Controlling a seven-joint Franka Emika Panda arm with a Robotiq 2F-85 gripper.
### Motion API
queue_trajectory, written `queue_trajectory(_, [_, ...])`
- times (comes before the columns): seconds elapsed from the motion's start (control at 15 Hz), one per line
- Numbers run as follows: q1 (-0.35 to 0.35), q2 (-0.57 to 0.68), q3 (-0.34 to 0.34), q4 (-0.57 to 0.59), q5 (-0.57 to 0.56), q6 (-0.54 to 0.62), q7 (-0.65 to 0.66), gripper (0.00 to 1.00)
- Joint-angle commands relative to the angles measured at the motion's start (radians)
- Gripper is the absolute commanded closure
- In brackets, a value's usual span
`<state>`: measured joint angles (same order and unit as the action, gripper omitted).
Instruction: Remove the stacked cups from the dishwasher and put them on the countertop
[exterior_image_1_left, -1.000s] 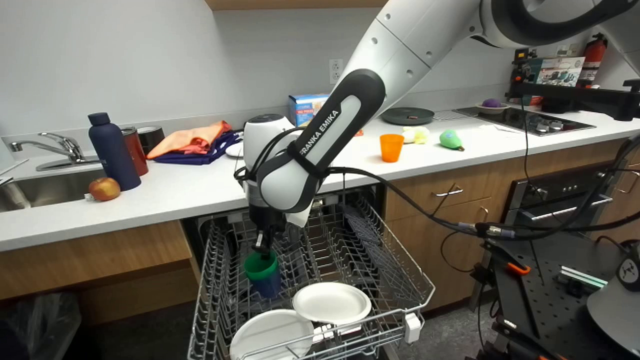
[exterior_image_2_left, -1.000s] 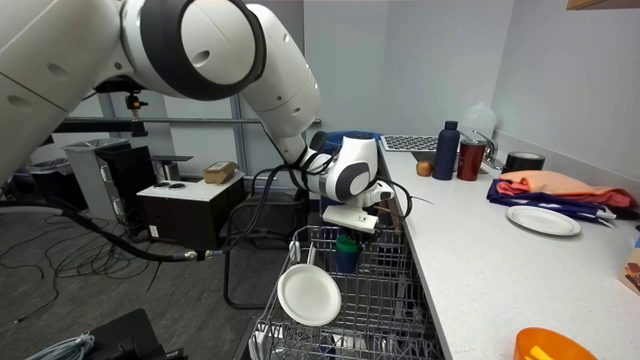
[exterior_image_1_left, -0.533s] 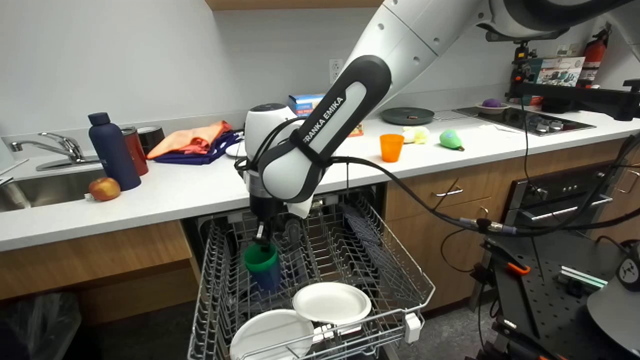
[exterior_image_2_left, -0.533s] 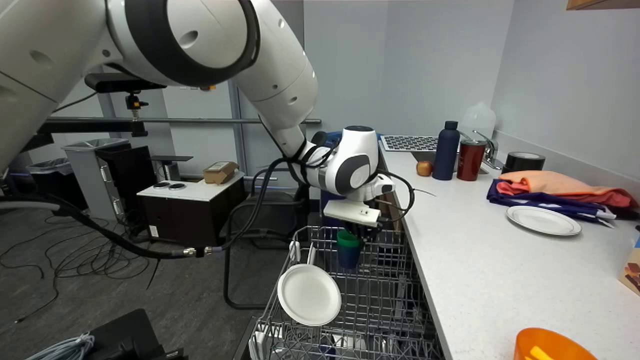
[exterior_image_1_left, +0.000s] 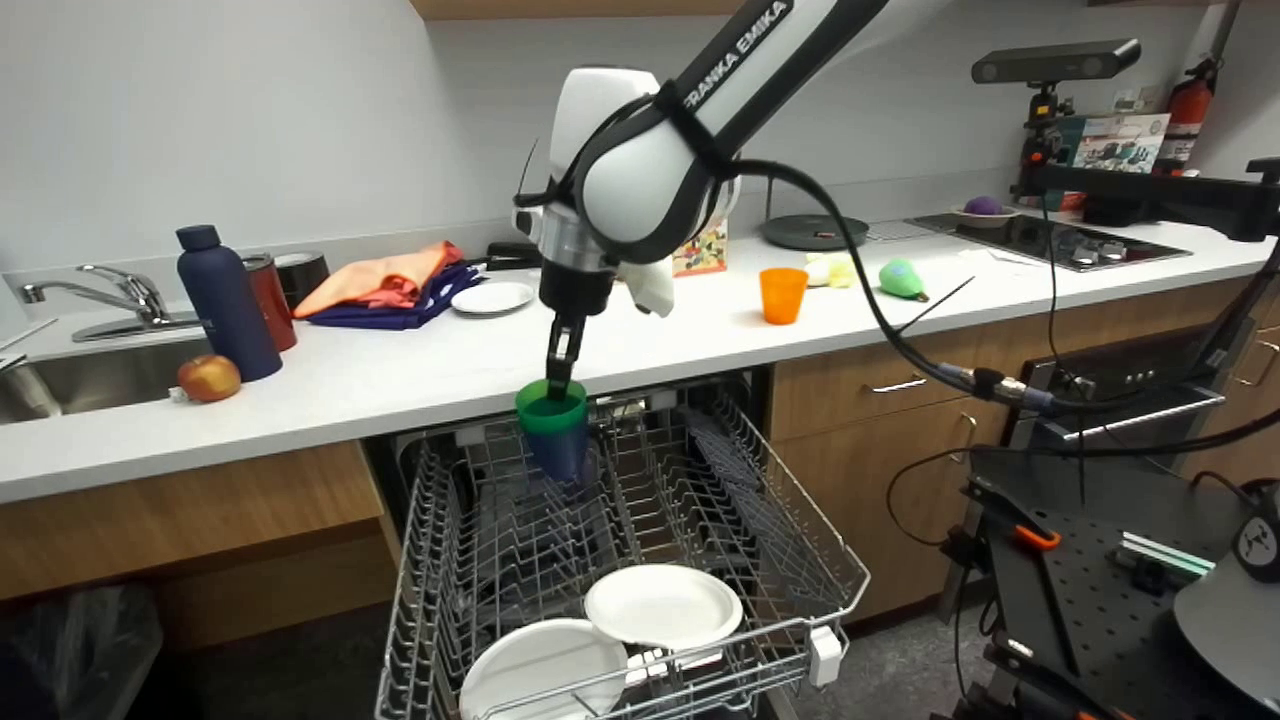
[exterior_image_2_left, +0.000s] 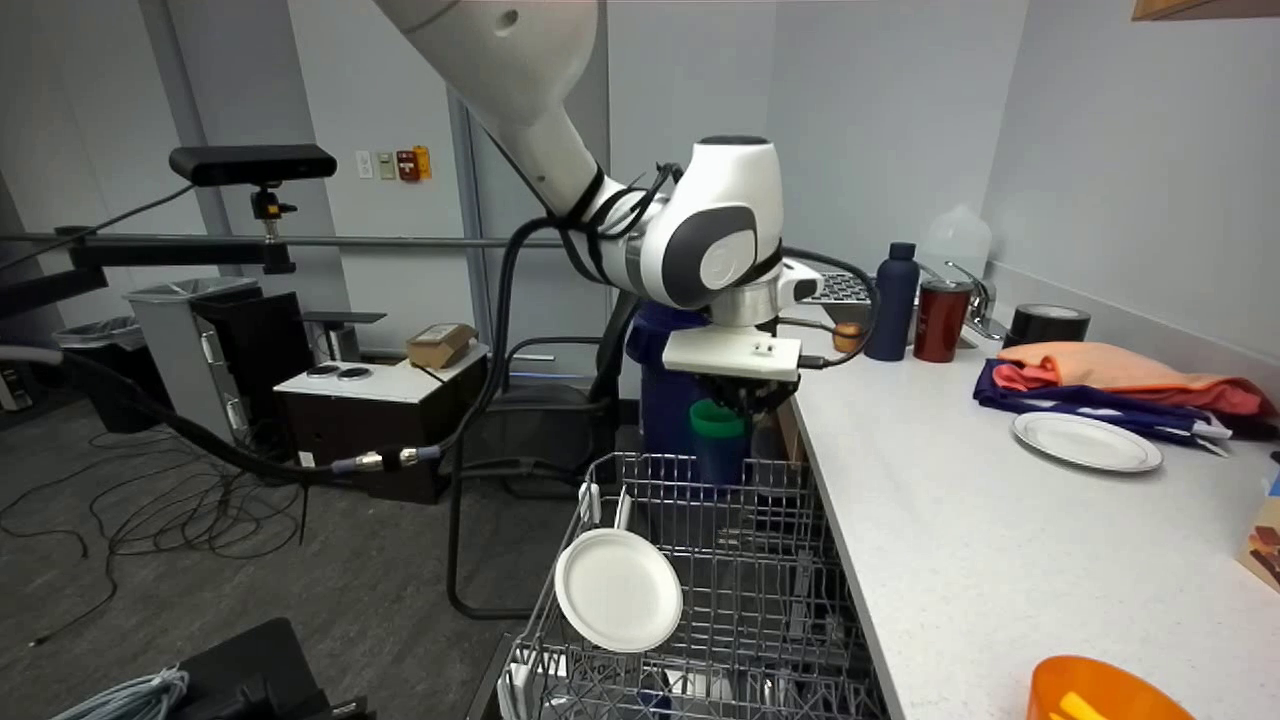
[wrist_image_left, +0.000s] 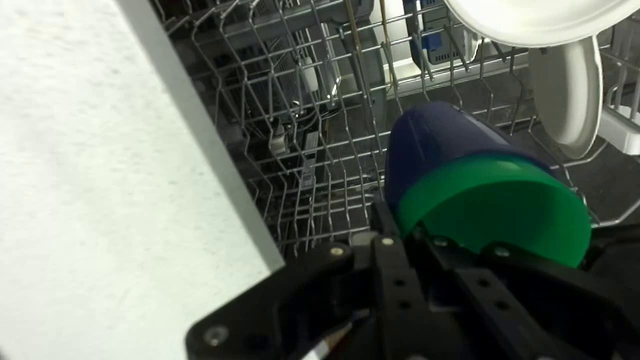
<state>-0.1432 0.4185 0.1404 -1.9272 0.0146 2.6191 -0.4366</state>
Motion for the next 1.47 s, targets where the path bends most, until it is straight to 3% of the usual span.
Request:
queue_trajectory(0.0, [-0.108, -0.186, 0.031, -0.124, 0.150, 0.005, -0.147, 0.98])
queue_trajectory(0.27, [-0.155, -0.320, -0.058, -0.150, 0.326, -0.016, -0.199, 0.98])
queue_trajectory(0.33, [-0.049, -0.100, -0.045, 0.011, 0.220, 0.104, 0.035, 0.98])
queue_trajectory(0.47, [0.007, -0.084, -0.133, 0.026, 0.189, 0.154, 0.147, 0.98])
queue_trajectory(0.67, [0.214, 0.074, -0.327, 0.139, 0.128, 0.214, 0.385, 0.98])
queue_trajectory(0.8, [0.318, 0.197, -0.426, 0.249, 0.097, 0.192, 0.540, 0.98])
queue_trajectory(0.93, [0.357, 0.293, -0.455, 0.357, 0.078, 0.153, 0.675, 0.98])
queue_trajectory(1.0, [0.329, 0.318, -0.425, 0.414, 0.030, 0.128, 0.745, 0.98])
queue_trajectory(1.27, [0.311, 0.416, -0.410, 0.599, 0.009, 0.035, 0.849, 0.98])
queue_trajectory(1.33, [0.307, 0.431, -0.408, 0.632, 0.008, 0.010, 0.871, 0.69])
queue_trajectory(1.4, [0.301, 0.444, -0.405, 0.660, 0.005, -0.008, 0.882, 0.68])
